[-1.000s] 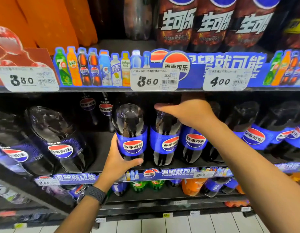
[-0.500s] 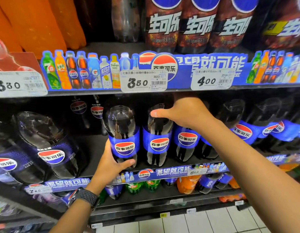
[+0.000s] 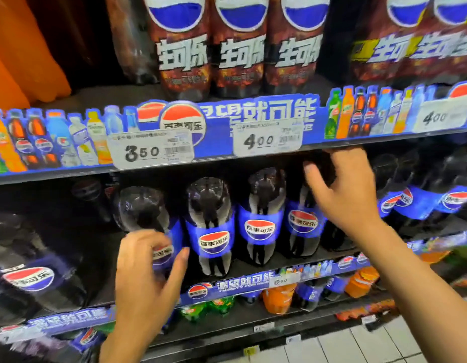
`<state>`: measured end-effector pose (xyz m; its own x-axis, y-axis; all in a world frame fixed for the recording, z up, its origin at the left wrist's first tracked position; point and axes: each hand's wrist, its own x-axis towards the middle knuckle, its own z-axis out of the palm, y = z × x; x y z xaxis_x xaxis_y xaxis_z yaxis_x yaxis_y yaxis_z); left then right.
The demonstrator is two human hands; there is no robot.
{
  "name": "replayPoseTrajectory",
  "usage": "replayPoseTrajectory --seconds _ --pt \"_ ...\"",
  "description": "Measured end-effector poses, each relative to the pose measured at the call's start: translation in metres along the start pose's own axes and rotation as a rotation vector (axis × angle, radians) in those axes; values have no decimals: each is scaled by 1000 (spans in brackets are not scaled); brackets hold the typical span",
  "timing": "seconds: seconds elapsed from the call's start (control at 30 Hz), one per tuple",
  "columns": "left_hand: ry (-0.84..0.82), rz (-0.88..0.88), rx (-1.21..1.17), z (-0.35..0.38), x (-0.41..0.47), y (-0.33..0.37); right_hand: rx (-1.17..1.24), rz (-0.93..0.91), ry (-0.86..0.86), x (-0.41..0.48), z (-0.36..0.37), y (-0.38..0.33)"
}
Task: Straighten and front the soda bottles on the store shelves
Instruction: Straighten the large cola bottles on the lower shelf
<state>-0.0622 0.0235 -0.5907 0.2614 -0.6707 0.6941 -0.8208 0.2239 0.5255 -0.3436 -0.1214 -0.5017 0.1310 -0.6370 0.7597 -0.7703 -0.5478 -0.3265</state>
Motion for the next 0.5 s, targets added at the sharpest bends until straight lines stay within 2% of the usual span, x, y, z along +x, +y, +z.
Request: replayPoseTrajectory --seconds 0.07,0.13,0.27,0.33,0.43,0.5 --pt "-34 89 41 16 17 35 109 128 3 11 -10 26" --pt "-40 148 85 30 35 67 218 145 -51 21 -16 43" --pt "-70 200 291 58 69 120 266 123 -324 40 -24 66" --pt "-130 149 414 65 85 135 187 126 -506 48 -26 71" --pt "-320 -42 509 75 108 148 25 105 -816 57 -22 73" --pt "-422 -104 524 82 119 148 -28 101 -847 58 -15 71"
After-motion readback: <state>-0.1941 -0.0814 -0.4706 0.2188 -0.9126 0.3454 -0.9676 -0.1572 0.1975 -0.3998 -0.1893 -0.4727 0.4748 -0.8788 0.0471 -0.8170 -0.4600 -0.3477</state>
